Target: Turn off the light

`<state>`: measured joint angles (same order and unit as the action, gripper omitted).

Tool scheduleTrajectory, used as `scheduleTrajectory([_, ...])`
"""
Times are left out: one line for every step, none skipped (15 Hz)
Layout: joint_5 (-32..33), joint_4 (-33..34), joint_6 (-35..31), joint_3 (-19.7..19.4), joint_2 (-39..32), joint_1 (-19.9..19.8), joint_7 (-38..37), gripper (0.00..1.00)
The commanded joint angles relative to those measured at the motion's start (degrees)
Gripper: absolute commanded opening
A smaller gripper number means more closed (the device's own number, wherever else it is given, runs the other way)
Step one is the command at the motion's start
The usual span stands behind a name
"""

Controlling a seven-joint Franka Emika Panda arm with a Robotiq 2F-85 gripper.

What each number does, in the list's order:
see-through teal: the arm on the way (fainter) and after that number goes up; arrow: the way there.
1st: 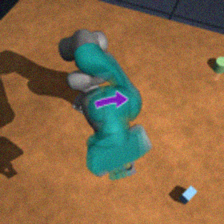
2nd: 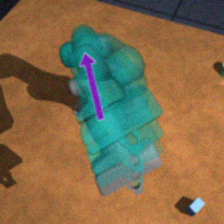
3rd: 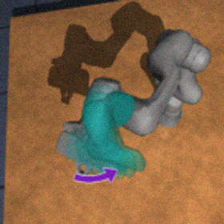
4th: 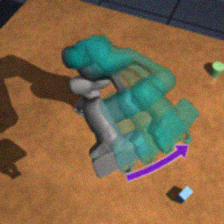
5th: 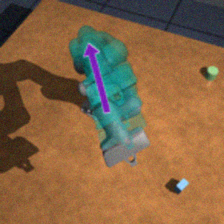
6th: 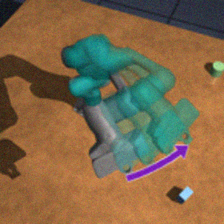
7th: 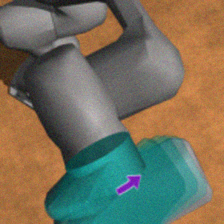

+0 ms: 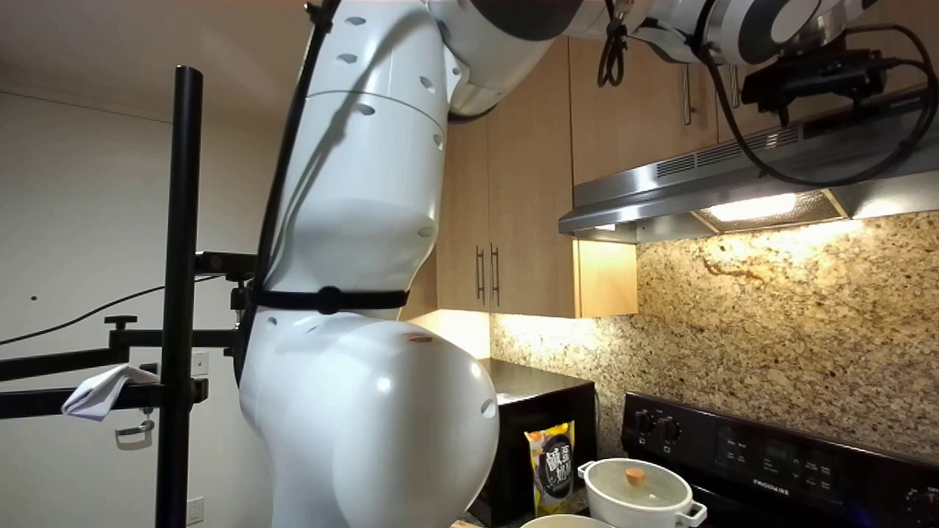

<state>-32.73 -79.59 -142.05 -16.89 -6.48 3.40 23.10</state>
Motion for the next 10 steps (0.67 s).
scheduleTrajectory([0.28,1.85,-0.92,-0.24,-1.6,-0.15,-0.7,1.0])
scheduleTrajectory([0.46,1.99,-0.81,-0.31,-1.84,-0.18,-0.84,1.0])
scheduleTrajectory([0.6,2.15,-0.71,-0.39,-2.06,-0.2,-0.91,1.0])
scheduleTrajectory([0.78,2.26,-0.59,-0.49,-2.26,-0.19,-1.05,1.0])
scheduleTrajectory([0.95,2.33,-0.54,-0.57,-2.38,-0.17,-1.18,1.0])
scheduleTrajectory([0.95,2.38,-0.58,-0.63,-2.48,-0.17,-1.28,1.0])
scheduleTrajectory([0.87,2.45,-0.62,-0.65,-2.54,-0.18,-1.3,1.0])
scheduleTrajectory([0.96,2.59,-0.67,-0.71,-2.67,-0.2,-1.41,1.0])
scheduleTrajectory([1.0,2.68,-0.64,-0.75,-2.75,-0.21,-1.45,1.0])
scheduleTrajectory([1.14,2.74,-0.67,-0.82,-2.86,-0.22,-1.54,1.0])
